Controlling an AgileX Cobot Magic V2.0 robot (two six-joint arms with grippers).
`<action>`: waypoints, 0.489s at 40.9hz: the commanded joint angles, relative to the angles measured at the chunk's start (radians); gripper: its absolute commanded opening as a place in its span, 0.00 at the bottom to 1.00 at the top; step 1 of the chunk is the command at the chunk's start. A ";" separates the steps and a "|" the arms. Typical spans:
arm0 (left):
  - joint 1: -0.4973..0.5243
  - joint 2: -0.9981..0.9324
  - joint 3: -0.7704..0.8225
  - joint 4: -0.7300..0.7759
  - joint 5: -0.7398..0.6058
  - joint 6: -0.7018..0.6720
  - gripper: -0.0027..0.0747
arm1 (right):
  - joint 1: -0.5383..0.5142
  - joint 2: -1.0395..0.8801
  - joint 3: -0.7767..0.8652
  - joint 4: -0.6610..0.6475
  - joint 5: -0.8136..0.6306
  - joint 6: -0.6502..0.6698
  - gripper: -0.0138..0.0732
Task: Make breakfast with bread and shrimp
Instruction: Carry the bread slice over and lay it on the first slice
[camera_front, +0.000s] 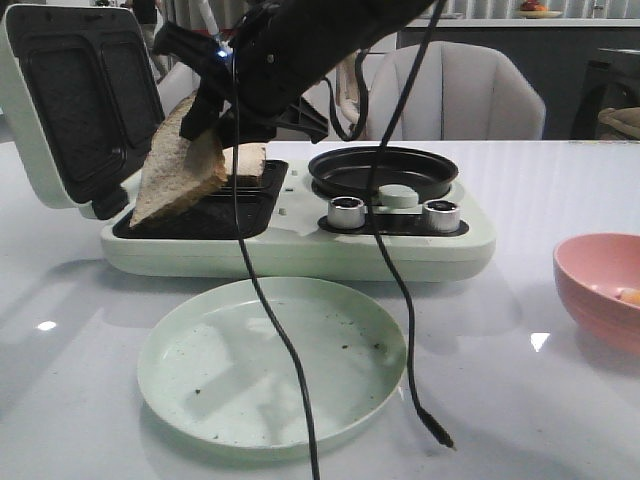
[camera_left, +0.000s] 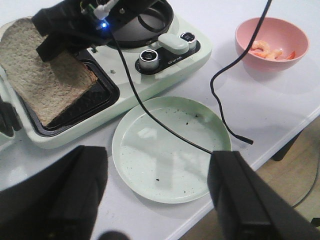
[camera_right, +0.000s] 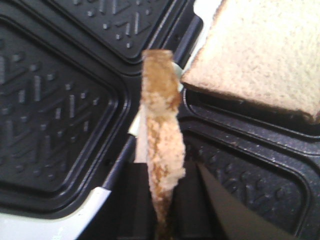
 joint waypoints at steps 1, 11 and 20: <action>-0.005 -0.007 -0.028 0.022 -0.068 -0.003 0.67 | -0.007 -0.054 -0.044 0.027 -0.029 -0.009 0.57; -0.005 -0.007 -0.028 0.022 -0.068 -0.003 0.67 | -0.029 -0.049 -0.044 -0.004 -0.027 -0.009 0.69; -0.005 -0.007 -0.028 0.022 -0.068 -0.003 0.67 | -0.060 -0.049 -0.044 -0.009 0.073 -0.009 0.69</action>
